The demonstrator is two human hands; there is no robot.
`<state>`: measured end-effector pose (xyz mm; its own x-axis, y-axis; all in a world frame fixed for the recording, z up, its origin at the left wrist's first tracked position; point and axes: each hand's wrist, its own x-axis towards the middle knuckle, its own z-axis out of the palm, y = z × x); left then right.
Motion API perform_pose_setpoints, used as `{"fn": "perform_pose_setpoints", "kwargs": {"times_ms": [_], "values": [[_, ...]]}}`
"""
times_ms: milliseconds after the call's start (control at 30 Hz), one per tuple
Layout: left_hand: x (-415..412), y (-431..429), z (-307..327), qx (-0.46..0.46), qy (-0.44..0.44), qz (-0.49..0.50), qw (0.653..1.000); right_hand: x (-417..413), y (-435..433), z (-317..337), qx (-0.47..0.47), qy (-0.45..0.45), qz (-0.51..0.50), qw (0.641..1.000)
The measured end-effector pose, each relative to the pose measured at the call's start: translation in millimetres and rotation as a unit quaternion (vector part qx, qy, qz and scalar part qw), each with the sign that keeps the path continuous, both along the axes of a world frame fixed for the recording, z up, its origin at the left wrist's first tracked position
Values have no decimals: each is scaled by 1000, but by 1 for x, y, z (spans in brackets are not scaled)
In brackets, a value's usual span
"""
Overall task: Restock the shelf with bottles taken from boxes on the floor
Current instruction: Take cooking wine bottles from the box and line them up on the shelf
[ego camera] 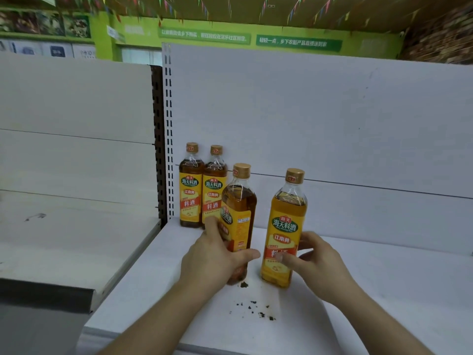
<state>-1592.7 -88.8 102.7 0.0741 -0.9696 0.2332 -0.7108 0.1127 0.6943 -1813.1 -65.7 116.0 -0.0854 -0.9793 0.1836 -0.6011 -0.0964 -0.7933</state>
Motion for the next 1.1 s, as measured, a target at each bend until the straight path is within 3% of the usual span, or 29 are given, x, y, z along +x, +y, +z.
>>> {"fn": "perform_pose_setpoints", "kwargs": {"times_ms": [167, 300, 633, 867, 1100], "values": [[18, -5, -4, 78, 87, -131, 984, -2, -8, -3, 15, -10, 4, 1000], [38, -18, -3, 116, 90, -177, 973, -4, -10, -4, 19, -14, 3, 1000], [22, -18, -11, 49, 57, -89, 993, -2, -12, -7, 2, -3, -14, 1000], [8, -27, -12, 21, -41, -34, 998, 0, -20, -10, -10, -20, -26, 999], [3, -30, -13, 11, -77, -26, 997, 5, -30, -14, -6, -33, -24, 999]]}}
